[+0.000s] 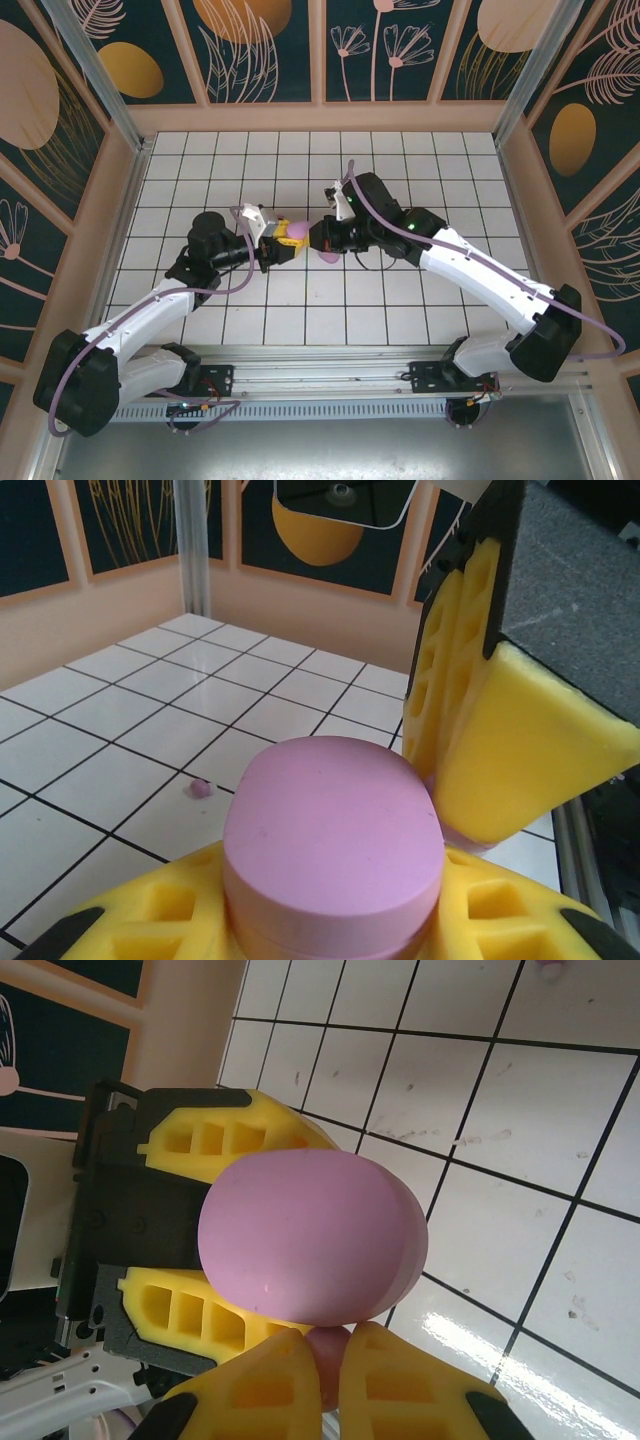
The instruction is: Insert the wireless bluetooth earbuds into the charging case
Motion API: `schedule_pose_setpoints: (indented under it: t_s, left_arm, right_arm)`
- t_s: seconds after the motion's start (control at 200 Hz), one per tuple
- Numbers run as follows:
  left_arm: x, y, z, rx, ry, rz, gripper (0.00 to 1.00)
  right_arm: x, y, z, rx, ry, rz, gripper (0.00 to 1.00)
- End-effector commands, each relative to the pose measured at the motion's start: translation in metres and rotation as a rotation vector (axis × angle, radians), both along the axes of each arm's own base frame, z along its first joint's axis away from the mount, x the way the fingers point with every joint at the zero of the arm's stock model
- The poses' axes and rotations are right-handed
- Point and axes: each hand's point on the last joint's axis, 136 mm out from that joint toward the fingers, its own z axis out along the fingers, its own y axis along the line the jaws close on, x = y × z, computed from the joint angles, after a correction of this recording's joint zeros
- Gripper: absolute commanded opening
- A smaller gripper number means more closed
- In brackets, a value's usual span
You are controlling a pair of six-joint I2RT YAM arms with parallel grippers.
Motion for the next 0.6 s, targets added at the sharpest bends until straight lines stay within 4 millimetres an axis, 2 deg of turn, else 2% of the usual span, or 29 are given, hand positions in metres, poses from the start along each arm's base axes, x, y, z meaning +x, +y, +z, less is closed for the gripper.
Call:
schedule_pose_setpoints:
  t_s: [0.0, 0.205, 0.475, 0.591]
  left_arm:
    - [-0.019, -0.007, 0.003, 0.000, -0.012, -0.105, 0.00]
    - [-0.020, -0.008, 0.001, 0.010, -0.009, -0.111, 0.00]
    - [-0.022, -0.010, -0.003, 0.016, 0.004, -0.131, 0.00]
    - [-0.022, -0.011, -0.001, 0.011, 0.000, -0.135, 0.00]
  right_arm:
    - [0.022, 0.012, 0.042, 0.098, -0.117, -0.010, 0.05]
    - [0.023, 0.010, 0.043, 0.091, -0.122, -0.012, 0.05]
    - [0.037, -0.011, 0.044, 0.067, -0.141, -0.072, 0.04]
    - [0.033, -0.005, 0.043, 0.091, -0.122, -0.043, 0.05]
